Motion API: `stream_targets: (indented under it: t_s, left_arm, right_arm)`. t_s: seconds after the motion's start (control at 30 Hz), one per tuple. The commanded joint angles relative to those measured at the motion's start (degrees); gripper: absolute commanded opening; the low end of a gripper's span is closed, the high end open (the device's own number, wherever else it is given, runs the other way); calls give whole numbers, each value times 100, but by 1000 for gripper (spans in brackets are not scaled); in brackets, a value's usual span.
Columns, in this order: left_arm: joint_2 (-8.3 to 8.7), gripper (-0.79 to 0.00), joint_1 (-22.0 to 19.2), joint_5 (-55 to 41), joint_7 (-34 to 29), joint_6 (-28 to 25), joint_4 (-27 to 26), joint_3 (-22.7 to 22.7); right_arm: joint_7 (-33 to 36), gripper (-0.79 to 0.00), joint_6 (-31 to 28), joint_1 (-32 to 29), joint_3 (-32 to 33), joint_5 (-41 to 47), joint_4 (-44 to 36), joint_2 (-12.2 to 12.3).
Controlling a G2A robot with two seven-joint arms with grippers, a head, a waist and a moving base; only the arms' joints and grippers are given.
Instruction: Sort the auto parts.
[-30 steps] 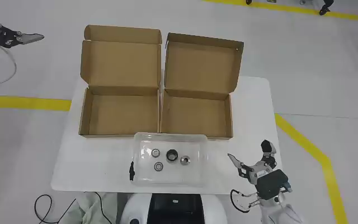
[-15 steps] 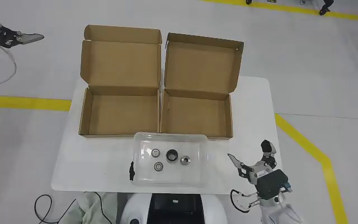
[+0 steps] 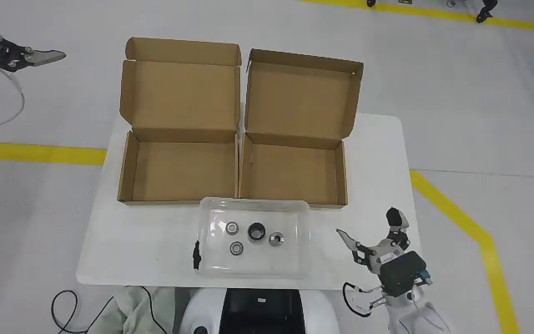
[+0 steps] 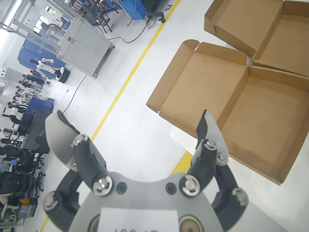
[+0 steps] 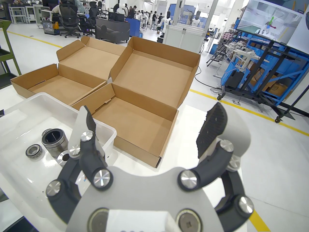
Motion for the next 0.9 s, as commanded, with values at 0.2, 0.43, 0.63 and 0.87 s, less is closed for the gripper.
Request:
stream_targets:
  t_s: [0.2,0.43,0.63,0.87]
  left_arm:
    - [0,0,0,0,0,0,0,0]
    - [0,0,0,0,0,0,0,0]
    - [0,0,0,0,0,0,0,0]
    - [0,0,0,0,0,0,0,0]
  right_arm:
    - [360,0,-375,442,-284,-252,8,40]
    - [1001,0,-1053,1204,-863,-799,115,76]
    - [1453,0,-1481,1733,-1335,-1068,306,90]
    - [1660,0,-1638,1965,-1514,-977,462,84]
